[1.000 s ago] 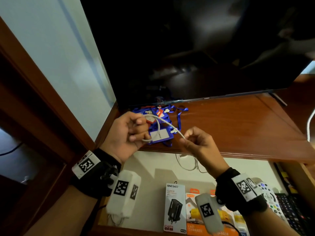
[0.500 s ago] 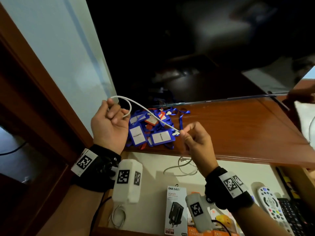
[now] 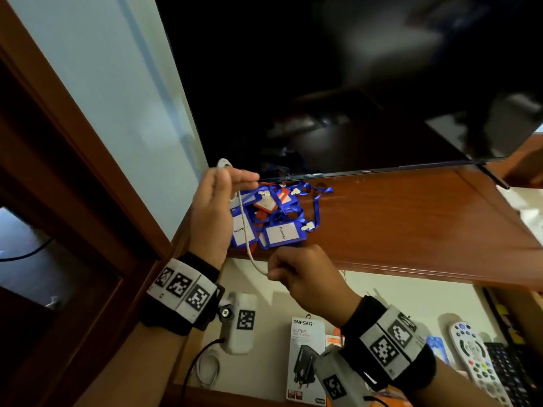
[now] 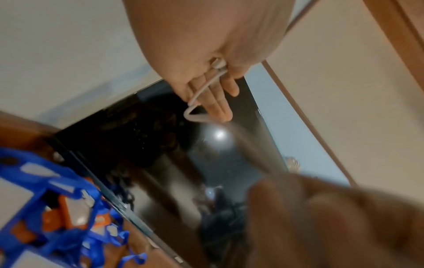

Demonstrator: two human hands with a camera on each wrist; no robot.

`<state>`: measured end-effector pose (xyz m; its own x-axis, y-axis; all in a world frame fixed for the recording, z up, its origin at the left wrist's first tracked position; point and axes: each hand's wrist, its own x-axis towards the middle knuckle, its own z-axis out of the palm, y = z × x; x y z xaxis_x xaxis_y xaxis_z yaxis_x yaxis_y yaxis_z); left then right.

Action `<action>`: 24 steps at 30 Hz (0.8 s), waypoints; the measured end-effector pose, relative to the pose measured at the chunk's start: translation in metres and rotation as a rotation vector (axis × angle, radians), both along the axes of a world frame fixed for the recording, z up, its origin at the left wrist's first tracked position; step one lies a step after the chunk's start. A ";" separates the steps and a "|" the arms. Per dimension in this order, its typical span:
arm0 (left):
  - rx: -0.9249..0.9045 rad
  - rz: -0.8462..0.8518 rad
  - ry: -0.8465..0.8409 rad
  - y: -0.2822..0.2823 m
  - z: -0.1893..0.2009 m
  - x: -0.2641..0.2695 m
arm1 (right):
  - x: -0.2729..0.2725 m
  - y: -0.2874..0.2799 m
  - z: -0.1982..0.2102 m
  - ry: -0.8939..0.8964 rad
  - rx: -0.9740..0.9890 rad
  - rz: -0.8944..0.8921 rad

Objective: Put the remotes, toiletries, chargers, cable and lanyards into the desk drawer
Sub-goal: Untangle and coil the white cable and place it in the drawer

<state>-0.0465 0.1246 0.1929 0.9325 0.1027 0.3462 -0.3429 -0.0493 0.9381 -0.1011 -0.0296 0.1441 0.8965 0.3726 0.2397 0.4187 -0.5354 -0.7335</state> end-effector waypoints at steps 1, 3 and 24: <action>0.081 -0.049 0.017 0.001 -0.003 -0.002 | -0.001 -0.002 0.003 0.029 0.042 0.034; 0.181 -0.159 0.069 0.002 -0.007 -0.004 | -0.002 -0.006 0.012 0.058 0.168 0.043; -0.291 -0.535 0.552 -0.013 -0.015 -0.030 | 0.019 -0.040 0.025 0.147 0.530 -0.336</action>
<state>-0.0763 0.1118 0.1775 0.9092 -0.3889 -0.1486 0.2634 0.2610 0.9287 -0.0817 -0.0693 0.1694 0.9813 -0.0699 0.1794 0.1656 -0.1688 -0.9716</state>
